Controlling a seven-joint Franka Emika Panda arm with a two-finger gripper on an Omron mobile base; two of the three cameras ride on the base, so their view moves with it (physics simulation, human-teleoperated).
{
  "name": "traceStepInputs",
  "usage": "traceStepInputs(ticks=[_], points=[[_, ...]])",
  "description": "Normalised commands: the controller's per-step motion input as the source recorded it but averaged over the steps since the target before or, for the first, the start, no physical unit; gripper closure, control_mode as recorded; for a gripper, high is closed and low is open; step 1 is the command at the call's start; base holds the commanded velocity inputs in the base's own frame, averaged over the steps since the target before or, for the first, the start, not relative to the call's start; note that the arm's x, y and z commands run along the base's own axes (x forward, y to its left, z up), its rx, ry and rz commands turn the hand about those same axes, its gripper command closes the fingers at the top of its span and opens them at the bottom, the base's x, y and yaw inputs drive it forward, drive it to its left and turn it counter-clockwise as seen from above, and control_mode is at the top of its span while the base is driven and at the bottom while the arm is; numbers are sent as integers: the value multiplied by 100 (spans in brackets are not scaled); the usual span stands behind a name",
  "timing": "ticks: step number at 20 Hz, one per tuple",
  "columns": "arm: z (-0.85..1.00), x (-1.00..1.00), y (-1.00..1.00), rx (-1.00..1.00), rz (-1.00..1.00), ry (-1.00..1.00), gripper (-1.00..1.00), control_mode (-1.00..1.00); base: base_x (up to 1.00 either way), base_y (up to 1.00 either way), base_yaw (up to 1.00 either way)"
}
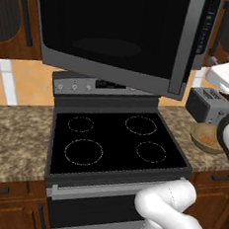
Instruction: Open the microwave, place the bowl with waffle inside the microwave, then close the microwave door and turn it on.
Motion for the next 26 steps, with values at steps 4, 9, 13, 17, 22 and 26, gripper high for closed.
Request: traceStepInputs(ticks=[4, 9, 13, 17, 22, 26], points=[[-40, 72, -57, 3, 19, 4, -100, -100, 0, 0, 0], [-26, 89, -46, 0, 55, 10, -100, -100, 0, 0, 0], [-11, 96, -4, 0, 67, 0, -100, -100, 0, 0, 0], [-25, 68, 5, 0, 64, 0, -100, -100, 0, 0, 0], [-8, 73, 29, -1, 47, 0, -100, -100, 0, 0, 0], [6, 36, 49, -12, 40, 0, -100, -100, 0, 0, 0]])
